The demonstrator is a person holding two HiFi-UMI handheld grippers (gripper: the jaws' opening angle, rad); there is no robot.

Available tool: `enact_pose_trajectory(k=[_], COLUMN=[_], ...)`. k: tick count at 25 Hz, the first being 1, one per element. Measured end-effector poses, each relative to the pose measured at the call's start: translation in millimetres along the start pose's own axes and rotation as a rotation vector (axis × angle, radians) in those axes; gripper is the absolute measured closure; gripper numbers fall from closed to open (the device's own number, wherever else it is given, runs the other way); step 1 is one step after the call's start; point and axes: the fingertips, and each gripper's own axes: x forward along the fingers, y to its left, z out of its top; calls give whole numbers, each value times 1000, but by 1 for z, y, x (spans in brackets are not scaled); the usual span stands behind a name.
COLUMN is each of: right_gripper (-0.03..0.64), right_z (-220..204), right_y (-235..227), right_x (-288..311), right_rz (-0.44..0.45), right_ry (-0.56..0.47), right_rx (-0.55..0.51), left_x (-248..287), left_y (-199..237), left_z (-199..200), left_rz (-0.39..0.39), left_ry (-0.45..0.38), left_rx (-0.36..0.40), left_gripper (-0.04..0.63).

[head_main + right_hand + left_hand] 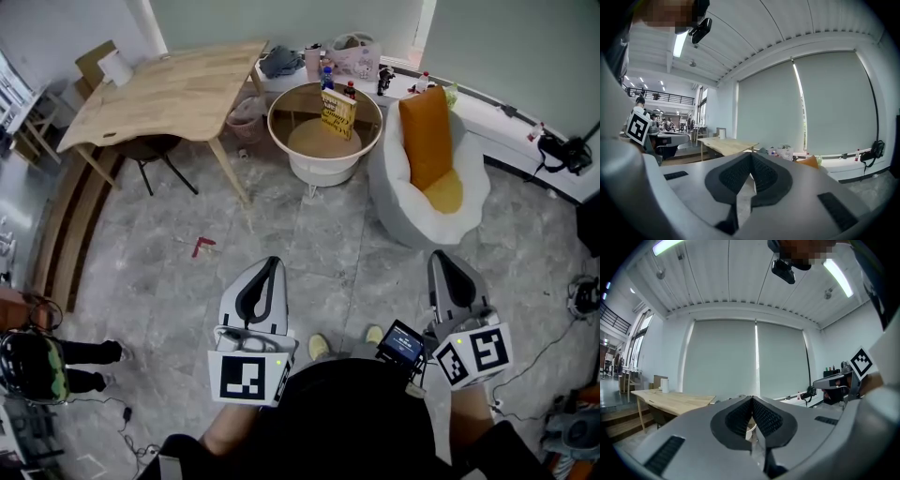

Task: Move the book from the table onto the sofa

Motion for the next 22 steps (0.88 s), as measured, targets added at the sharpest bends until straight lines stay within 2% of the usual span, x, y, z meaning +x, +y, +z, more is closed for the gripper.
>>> enact_pose_trajectory(k=[22], right_gripper=[607], right_z=[18], right_y=[30], right_x=[-3], right_rz=[-5], right_ry=[-35], right_rx=[-27], left_x=[-21], left_y=[14], left_z=[17], left_rz=[-23], left_ry=[-46], left_rx=[-16], left_gripper=[589])
